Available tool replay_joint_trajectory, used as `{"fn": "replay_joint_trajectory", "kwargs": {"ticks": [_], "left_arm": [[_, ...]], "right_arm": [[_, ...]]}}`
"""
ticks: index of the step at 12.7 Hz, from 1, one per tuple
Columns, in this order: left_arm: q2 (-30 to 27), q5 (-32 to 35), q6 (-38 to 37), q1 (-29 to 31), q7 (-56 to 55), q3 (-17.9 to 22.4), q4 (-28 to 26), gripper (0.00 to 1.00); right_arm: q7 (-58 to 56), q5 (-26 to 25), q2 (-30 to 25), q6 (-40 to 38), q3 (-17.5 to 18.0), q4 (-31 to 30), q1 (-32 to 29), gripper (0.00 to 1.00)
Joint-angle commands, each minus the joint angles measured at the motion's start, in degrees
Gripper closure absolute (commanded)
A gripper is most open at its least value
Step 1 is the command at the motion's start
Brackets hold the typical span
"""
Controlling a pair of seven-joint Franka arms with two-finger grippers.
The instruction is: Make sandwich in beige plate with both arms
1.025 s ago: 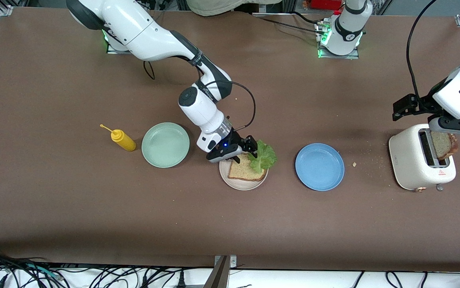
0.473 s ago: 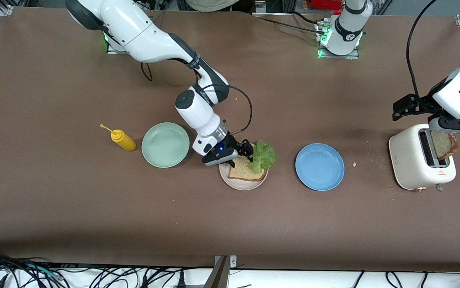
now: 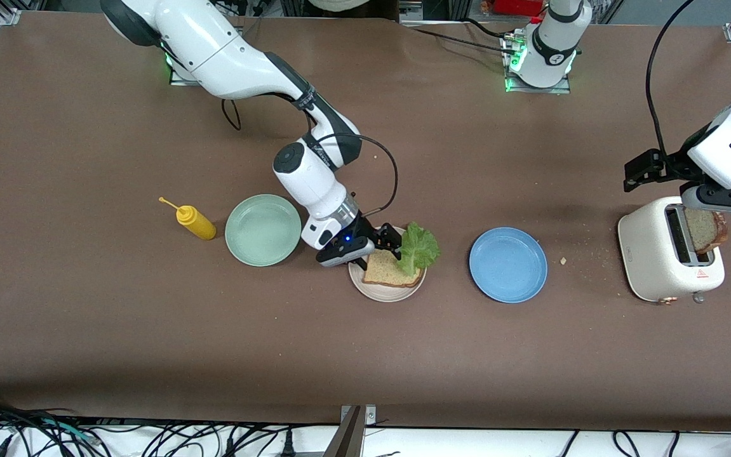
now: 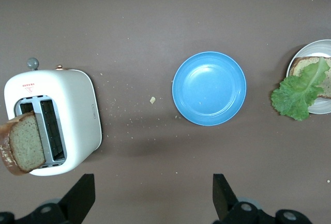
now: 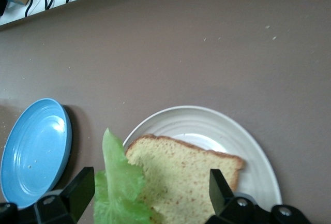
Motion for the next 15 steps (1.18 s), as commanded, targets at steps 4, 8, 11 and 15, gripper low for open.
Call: {"fn": "replay_joint_trajectory", "kwargs": {"ticks": [4,8,11,15], "left_arm": [[0.1,1.5,0.1,0.0,0.6,-0.1,0.7,0.0],[0.1,1.6,0.0,-0.3,0.5,-0.2,0.8,0.0],[0.1,0.9,0.1,-0.3,0.6,-0.1,0.8,0.0],[0.1,1.7,1.6,0.7,1.1,0.1,0.8,0.0]], "right_arm": [[-2.2,-0.7,-10.1,-9.1,0.3,-10.4,-5.1,0.0],[-2.3,-0.7,-14.1,-14.8,0.3,-13.0,-8.4,0.0],[-2.3,-0.7,-14.9,-17.6,0.3,-13.0,-9.3,0.0],[-2.3,-0.7,-17.6,-22.5,0.3,-13.1,-11.0,0.0]]}}
